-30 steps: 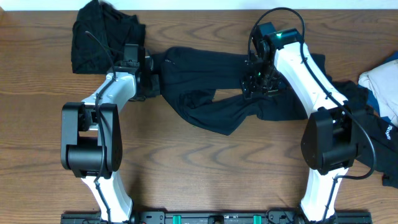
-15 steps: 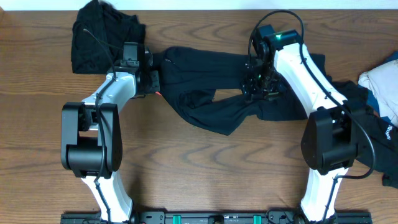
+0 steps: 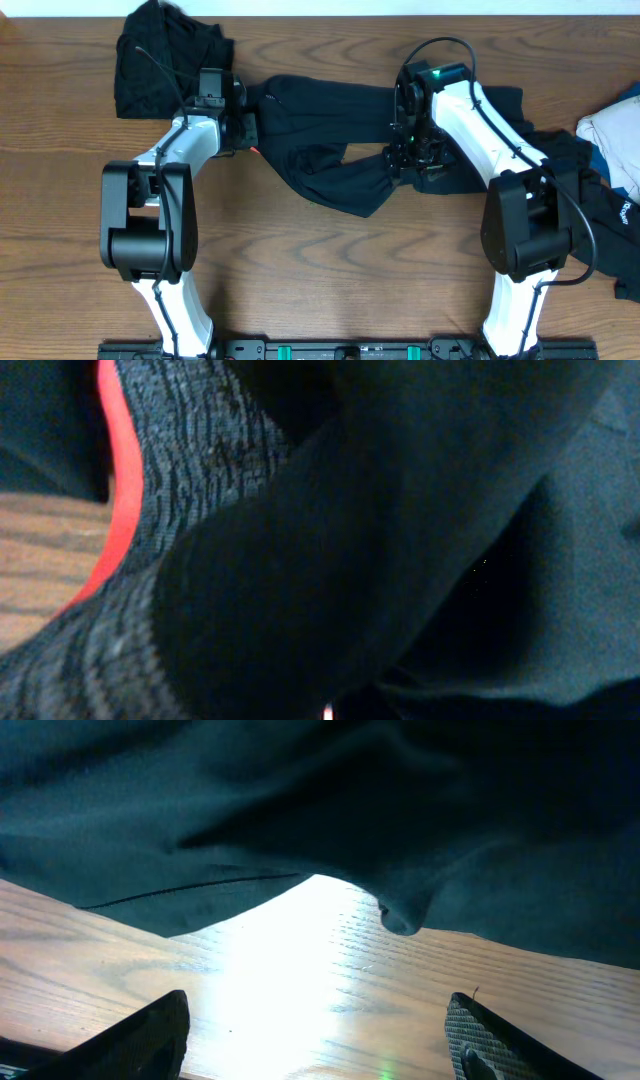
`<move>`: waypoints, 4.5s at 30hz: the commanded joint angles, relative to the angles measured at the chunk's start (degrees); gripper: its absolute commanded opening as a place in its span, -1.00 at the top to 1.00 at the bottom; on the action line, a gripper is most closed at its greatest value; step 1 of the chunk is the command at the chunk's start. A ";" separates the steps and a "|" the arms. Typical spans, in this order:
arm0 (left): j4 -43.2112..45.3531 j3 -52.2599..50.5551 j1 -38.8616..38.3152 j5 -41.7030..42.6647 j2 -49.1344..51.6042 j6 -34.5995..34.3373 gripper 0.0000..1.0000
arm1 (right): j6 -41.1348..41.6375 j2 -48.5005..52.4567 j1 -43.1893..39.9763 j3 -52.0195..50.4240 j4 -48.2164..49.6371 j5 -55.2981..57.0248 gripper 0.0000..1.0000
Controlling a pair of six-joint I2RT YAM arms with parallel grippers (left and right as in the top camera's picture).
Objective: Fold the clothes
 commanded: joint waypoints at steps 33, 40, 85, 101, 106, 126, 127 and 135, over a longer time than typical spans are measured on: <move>-13.14 -0.66 2.08 -5.70 6.49 1.97 0.88 | 3.87 0.07 -11.04 -10.88 19.23 1.53 -0.72; -16.44 -0.66 7.23 -5.73 6.49 7.37 0.88 | 3.15 0.07 -15.91 -10.88 23.52 1.77 -0.70; -16.72 -0.07 3.52 -8.87 6.32 26.73 0.87 | -3.04 -3.37 -13.97 -10.93 9.49 -10.97 -0.71; -16.70 -0.07 3.52 -8.68 6.32 23.23 0.69 | -2.99 -3.02 -7.10 -20.13 25.46 7.74 -0.57; -16.76 -0.07 3.52 -8.68 6.32 21.99 0.66 | -0.55 -3.04 -6.29 -20.15 26.45 15.63 0.16; -25.55 0.31 3.50 -8.52 5.90 29.59 0.89 | 1.73 -4.57 -6.93 3.72 13.11 17.11 0.76; -25.51 0.52 3.50 -8.52 5.84 29.57 0.88 | 1.73 -4.57 -7.08 4.72 13.25 17.16 0.74; -25.77 1.46 3.06 -2.67 2.56 27.06 0.88 | 1.68 -4.57 -7.85 9.03 19.23 21.99 0.44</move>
